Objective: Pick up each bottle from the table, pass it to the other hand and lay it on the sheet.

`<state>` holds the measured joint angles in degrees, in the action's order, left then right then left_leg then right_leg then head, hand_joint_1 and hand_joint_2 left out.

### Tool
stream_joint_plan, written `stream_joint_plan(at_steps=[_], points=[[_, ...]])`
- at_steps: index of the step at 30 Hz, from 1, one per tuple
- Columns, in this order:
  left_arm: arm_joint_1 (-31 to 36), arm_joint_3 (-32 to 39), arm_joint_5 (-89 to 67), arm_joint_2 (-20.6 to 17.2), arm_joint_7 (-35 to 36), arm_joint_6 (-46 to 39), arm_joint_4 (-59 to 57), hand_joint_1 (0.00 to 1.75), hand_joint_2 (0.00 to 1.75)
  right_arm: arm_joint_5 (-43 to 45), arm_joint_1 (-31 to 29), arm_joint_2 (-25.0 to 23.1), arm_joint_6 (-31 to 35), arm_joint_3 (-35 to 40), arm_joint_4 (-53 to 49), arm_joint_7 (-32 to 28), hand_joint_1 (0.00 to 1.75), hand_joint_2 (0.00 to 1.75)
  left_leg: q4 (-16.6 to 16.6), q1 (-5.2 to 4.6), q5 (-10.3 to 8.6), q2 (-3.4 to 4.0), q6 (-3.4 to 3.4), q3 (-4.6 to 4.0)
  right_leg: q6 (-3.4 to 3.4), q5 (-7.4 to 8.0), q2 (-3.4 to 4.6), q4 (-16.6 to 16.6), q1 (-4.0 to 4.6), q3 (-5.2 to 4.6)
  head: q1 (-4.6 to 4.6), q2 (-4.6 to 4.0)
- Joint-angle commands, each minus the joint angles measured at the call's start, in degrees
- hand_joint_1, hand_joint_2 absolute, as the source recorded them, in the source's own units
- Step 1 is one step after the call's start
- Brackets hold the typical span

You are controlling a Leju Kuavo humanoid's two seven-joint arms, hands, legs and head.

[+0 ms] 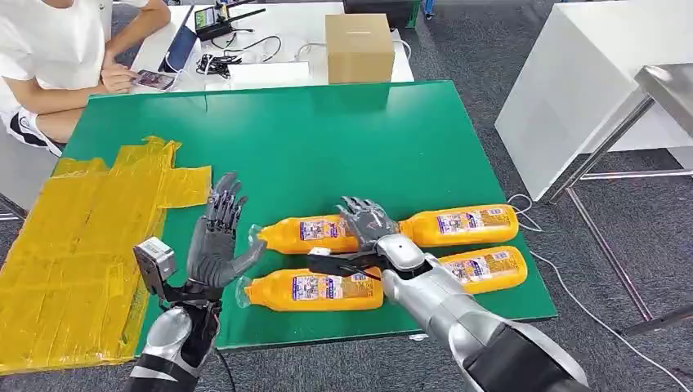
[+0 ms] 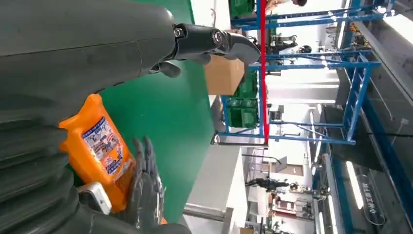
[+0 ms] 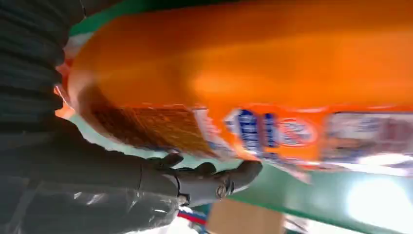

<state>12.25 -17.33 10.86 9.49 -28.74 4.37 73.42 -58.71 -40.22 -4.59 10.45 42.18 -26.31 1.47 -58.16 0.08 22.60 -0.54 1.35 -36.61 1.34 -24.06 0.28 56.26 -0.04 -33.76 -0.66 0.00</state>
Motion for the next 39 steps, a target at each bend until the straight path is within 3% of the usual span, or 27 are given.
stream_joint_plan(at_steps=[1, 4, 5, 6, 7, 8, 10, 28, 30, 31, 32, 33, 34, 39], points=[[3.12, -0.78, 0.38, -0.1, 0.52, -0.5, -5.94, 0.0, 1.75, 1.27, -4.5, -1.01, -0.04, -4.54, 9.99, 6.2, 0.0, 1.75, 0.02, -0.01, 0.03, -0.05, -0.06, 0.15, -0.01, -0.06, -0.1, 0.0, -0.01, 0.16, 0.0, 0.0], [3.8, -0.97, 0.54, 0.08, 0.79, -0.29, -6.86, 0.0, 1.75, 3.76, -5.01, -1.15, -4.16, -7.45, 10.94, 6.31, 0.0, 1.75, 0.01, 0.0, 0.03, -0.07, -0.06, 0.17, 0.0, -0.07, -0.12, -0.01, 0.0, 0.18, 0.0, 0.0], [4.07, -1.09, 0.58, 0.09, 0.79, -0.23, -7.22, 0.0, 1.75, 4.48, -5.1, -1.09, -5.48, -8.29, 10.9, 5.61, 0.1, 1.75, 0.01, 0.0, 0.01, -0.09, -0.05, 0.12, 0.0, -0.05, -0.13, -0.01, 0.0, 0.14, 0.0, 0.0], [4.11, -1.24, 0.61, 0.1, 0.77, -0.12, -7.41, 0.0, 1.75, 4.67, -5.17, -1.03, -6.25, -8.58, 10.97, 5.11, 0.8, 1.75, 0.0, 0.0, 0.04, -0.07, -0.06, 0.19, 0.0, -0.07, -0.13, 0.0, 0.0, 0.2, 0.0, 0.0], [4.09, -1.36, 0.63, 0.08, 0.74, -0.08, -7.4, 0.0, 1.75, 4.27, -5.15, -0.94, -6.6, -8.46, 10.93, 4.77, 1.1, 1.75, 0.03, 0.0, 0.03, -0.05, -0.06, 0.21, 0.0, -0.07, -0.11, -0.02, -0.01, 0.21, 0.0, 0.0], [4.09, -1.36, 0.63, 0.08, 0.74, -0.08, -7.4, 0.0, 1.75, 4.27, -5.15, -0.94, -6.6, -8.46, 10.93, 4.77, 1.1, 1.75, 0.03, 0.0, 0.01, -0.06, -0.04, 0.15, 0.0, -0.04, -0.11, -0.03, 0.0, 0.16, 0.0, 0.0], [3.86, -1.5, 0.63, 0.04, 0.72, -0.05, -7.22, 0.0, 1.75, 3.9, -5.07, -0.95, -6.7, -8.25, 10.95, 4.65, 1.47, 1.75, 0.03, 0.0, 0.01, -0.05, -0.04, 0.18, 0.01, -0.04, -0.09, -0.03, 0.0, 0.19, 0.0, 0.0], [3.3, -1.7, 0.88, -0.03, 0.57, -0.06, -7.2, 0.0, 1.75, 0.55, -4.02, -0.47, 0.65, -6.87, 9.81, 2.71, 1.48, 1.75, 0.04, 0.0, 0.01, -0.04, -0.03, 0.18, 0.02, -0.03, -0.08, -0.04, 0.0, 0.19, 0.0, 0.0], [3.27, -1.73, 1.02, 0.01, 0.52, -0.04, -7.2, 0.0, 1.75, -0.73, -3.97, -0.34, 2.97, -6.4, 9.79, 2.69, 1.66, 1.75, 0.04, 0.02, 0.06, -0.04, -0.06, 0.28, 0.01, -0.08, -0.1, -0.05, 0.02, 0.3, 0.0, 0.0], [3.26, -1.74, 1.03, 0.02, 0.51, -0.04, -7.18, 0.0, 1.75, -0.92, -3.96, -0.33, 3.26, -6.37, 9.85, 2.73, 1.66, 1.75, 0.03, 0.01, 0.05, -0.05, -0.06, 0.27, 0.01, -0.08, -0.11, -0.04, 0.01, 0.29, 0.0, 0.0], [3.19, -1.77, 1.05, 0.04, 0.5, -0.05, -7.15, 0.0, 1.75, -1.49, -3.91, -0.25, 4.19, -6.12, 9.74, 2.91, 1.4, 1.75, 0.03, 0.01, 0.03, -0.06, -0.04, 0.21, 0.01, -0.05, -0.11, -0.04, 0.02, 0.23, 0.0, 0.0], [3.18, -1.82, 1.04, 0.08, 0.5, -0.11, -7.16, 0.0, 1.75, -2.3, -3.95, -0.23, 4.9, -5.8, 9.89, 3.21, 0.42, 1.75, 0.03, 0.01, 0.05, -0.05, -0.06, 0.26, 0.01, -0.07, -0.11, -0.03, 0.01, 0.27, 0.0, 0.0], [3.19, -1.85, 1.04, 0.12, 0.49, -0.15, -7.19, 0.0, 1.75, -3.28, -3.95, -0.23, 5.67, -5.3, 9.9, 3.83, 0.0, 1.75, 0.02, 0.0, 0.0, -0.03, -0.02, 0.13, 0.02, -0.02, -0.07, -0.02, 0.0, 0.13, 0.0, 0.0], [3.17, -1.81, 1.04, 0.25, 0.5, -0.25, -7.47, 0.0, 1.75, -7.05, -4.17, -0.53, 6.76, -2.86, 10.06, 6.25, 0.0, 1.75, 0.03, 0.01, 0.11, 0.02, -0.07, 0.36, 0.02, -0.11, -0.06, -0.04, 0.01, 0.36, 0.0, 0.0]])
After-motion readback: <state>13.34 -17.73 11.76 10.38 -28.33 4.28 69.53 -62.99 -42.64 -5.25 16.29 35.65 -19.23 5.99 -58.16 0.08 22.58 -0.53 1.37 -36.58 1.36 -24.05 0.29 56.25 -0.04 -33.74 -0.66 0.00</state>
